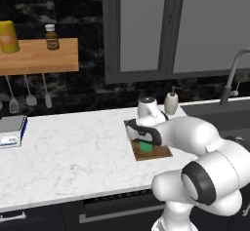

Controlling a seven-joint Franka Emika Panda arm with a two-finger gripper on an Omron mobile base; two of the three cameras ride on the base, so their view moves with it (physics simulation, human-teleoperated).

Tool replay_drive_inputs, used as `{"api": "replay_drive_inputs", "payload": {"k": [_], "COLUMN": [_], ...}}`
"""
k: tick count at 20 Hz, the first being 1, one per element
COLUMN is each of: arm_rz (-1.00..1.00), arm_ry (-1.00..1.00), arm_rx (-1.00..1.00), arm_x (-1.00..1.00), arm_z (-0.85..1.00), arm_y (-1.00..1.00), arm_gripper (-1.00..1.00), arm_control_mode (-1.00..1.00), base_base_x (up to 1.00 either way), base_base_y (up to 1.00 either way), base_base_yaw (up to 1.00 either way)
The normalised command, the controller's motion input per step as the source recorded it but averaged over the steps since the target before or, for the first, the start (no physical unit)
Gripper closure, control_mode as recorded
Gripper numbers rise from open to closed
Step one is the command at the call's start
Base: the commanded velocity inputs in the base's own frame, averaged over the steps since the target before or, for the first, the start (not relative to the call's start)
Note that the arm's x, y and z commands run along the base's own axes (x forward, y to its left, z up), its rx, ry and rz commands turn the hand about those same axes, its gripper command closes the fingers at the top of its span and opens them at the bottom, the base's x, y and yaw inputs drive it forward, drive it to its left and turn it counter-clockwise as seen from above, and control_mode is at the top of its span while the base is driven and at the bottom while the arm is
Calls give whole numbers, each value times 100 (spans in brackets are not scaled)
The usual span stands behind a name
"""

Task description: Pick up the sponge from the counter and clean the cutting board by briefly scrubbing or pressing down on the cutting board. Once finished, release the sponge.

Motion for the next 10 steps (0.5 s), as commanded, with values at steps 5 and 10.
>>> {"api": "replay_drive_inputs", "payload": {"k": [5,10], "arm_rz": [1,3], "arm_ry": [26,15], "arm_rx": [-1,0], "arm_x": [26,22], "arm_z": [-29,-25], "arm_y": [65,12], "arm_gripper": [100,100], "arm_control_mode": [-100,-100], "base_base_x": [0,0], "base_base_y": [0,0], "base_base_yaw": [0,0]}}
